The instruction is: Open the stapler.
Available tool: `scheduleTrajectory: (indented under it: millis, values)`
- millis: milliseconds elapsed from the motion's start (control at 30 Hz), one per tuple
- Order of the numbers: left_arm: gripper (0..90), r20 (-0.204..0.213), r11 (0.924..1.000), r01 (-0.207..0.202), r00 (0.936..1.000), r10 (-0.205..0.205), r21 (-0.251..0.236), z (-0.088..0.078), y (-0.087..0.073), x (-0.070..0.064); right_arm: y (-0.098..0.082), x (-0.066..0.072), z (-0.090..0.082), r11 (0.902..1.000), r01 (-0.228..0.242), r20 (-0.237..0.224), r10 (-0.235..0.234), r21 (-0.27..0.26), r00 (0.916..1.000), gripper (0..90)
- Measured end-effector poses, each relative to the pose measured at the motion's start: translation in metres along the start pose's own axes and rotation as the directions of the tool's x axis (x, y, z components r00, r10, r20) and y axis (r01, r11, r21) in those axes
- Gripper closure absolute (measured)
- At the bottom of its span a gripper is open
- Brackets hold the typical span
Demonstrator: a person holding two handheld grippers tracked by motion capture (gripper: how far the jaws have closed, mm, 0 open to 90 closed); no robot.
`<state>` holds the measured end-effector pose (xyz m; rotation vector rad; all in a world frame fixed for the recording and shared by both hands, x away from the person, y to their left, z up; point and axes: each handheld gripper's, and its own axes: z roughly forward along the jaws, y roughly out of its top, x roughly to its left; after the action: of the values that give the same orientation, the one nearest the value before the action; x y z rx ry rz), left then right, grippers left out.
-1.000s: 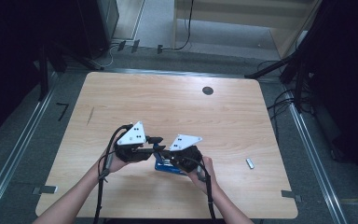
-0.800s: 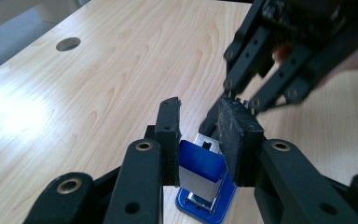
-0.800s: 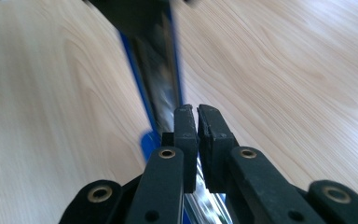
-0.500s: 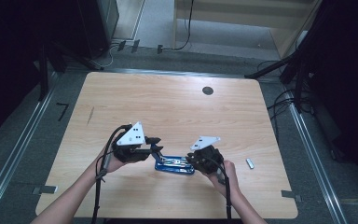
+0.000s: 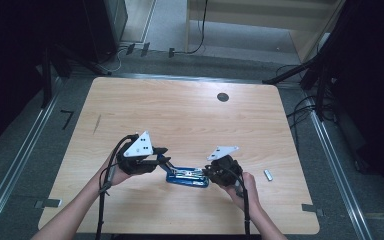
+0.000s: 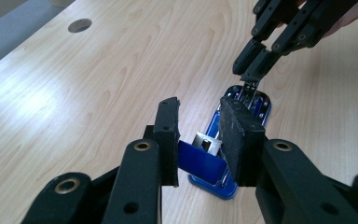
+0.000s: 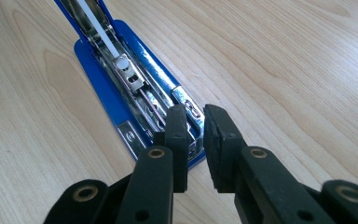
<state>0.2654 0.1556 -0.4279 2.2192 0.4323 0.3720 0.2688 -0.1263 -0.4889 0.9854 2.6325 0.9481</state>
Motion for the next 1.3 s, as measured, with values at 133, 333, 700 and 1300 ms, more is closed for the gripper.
scheduleTrajectory:
  millis: [133,333,700,1300]
  values:
    - [69.9,-0.003,1.0,-0.004,1.0,0.004,0.009,-0.001,-0.001,0.0,0.0,0.0,0.0,1.0,-0.005,-0.003,0.005,0.003,1.0,81.3]
    - [69.7,-0.005,0.9998,0.001,1.0,0.0,0.02,-0.002,-0.002,0.002,0.0,-0.001,0.0,1.0,-0.008,-0.006,0.008,0.0,1.0,81.3]
    - [68.6,-0.012,0.9982,0.015,0.9998,-0.015,0.057,-0.003,-0.01,0.006,0.0,-0.002,0.001,1.0,-0.006,-0.009,0.006,0.001,0.9999,81.4]
    - [72.2,-0.021,0.9891,0.043,0.999,-0.04,0.141,0.006,-0.034,0.012,0.0,-0.001,0.001,0.9999,-0.01,-0.006,0.01,0.008,0.9999,81.4]
